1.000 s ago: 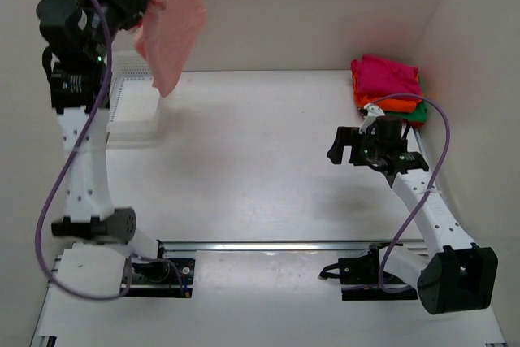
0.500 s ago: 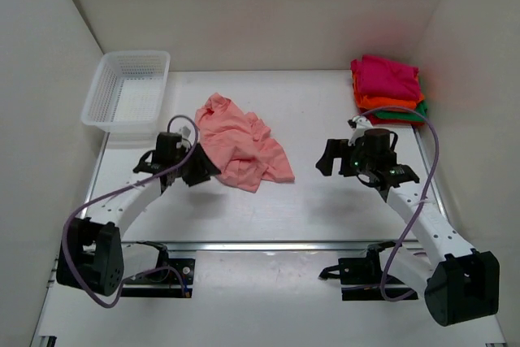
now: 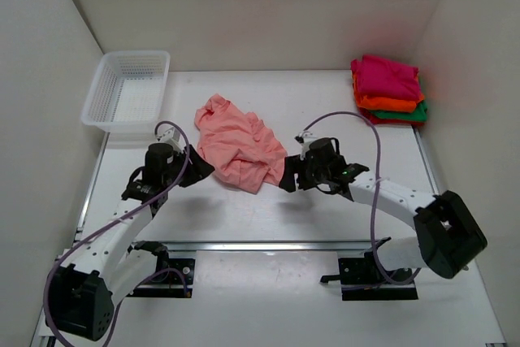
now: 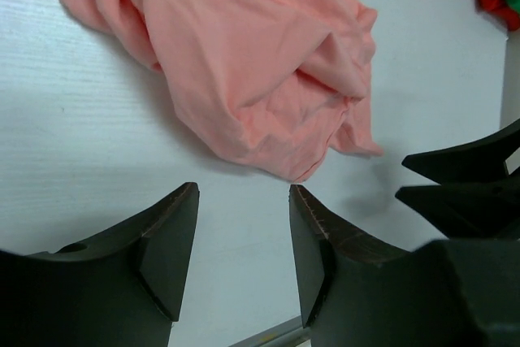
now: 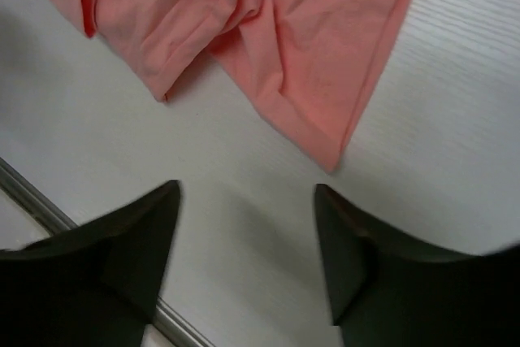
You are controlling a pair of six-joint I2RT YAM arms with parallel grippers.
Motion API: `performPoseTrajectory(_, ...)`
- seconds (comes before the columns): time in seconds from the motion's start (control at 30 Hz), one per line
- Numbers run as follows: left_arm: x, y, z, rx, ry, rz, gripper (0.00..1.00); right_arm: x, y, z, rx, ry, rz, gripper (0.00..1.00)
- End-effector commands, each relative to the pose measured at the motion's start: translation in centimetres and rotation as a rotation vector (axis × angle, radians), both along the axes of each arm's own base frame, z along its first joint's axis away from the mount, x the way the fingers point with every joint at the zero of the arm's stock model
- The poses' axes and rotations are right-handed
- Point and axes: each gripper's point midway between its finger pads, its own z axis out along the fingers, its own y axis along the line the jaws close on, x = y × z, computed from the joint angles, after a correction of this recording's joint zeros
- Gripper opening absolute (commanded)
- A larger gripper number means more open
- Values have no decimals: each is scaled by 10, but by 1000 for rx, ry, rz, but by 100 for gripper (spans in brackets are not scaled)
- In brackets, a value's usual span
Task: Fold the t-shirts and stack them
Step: Flatten out the tshirt
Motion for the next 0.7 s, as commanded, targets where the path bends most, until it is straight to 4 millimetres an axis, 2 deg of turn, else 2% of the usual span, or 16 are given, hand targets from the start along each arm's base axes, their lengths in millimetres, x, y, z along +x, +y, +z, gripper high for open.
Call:
performPoseTrajectory(0.0, -1, 3, -8, 47, -12, 21, 59, 20, 42, 25, 79, -102, 29, 53)
performPoseTrajectory(0.07, -3, 14, -16, 80, 6, 50, 59, 13, 57, 25, 116, -101, 52, 33)
performPoseTrajectory(0.1, 0, 21, -12, 91, -13, 70, 60, 9, 69, 28, 140, -104, 71, 28)
performPoseTrajectory(0.13, 0, 25, -11, 91, -17, 90, 60, 10, 75, 35, 170, -114, 71, 27)
performPoseTrajectory(0.2, 0, 37, -9, 98, -38, 127, 60, 10, 89, 32, 190, -89, 94, 32)
performPoseTrajectory(0.23, -1, 44, -12, 107, -28, 152, 59, 10, 100, 39, 217, -91, 107, 36)
performPoseTrajectory(0.27, -2, 48, -11, 121, -28, 160, 60, 14, 109, 41, 231, -89, 120, 32)
performPoseTrajectory(0.33, -6, 52, -15, 150, -18, 161, 60, 14, 127, 31, 239, -48, 118, 30)
performPoseTrajectory(0.37, -6, 55, -11, 155, -21, 171, 60, 17, 134, 36, 254, -54, 117, 31)
performPoseTrajectory(0.43, -9, 59, -10, 151, -31, 176, 61, 17, 147, 25, 260, -5, 97, 36)
performPoseTrajectory(0.47, -10, 63, -12, 154, -32, 192, 61, 18, 148, 18, 257, 16, 85, 41)
performPoseTrajectory(0.53, -11, 67, -5, 157, -54, 206, 63, 15, 160, 20, 303, 45, 82, 50)
performPoseTrajectory(0.57, -11, 71, -1, 159, -71, 221, 64, 17, 159, 11, 289, 61, 75, 56)
performPoseTrajectory(0.67, -13, 74, 1, 191, -77, 225, 64, 15, 168, 1, 284, 87, 86, 58)
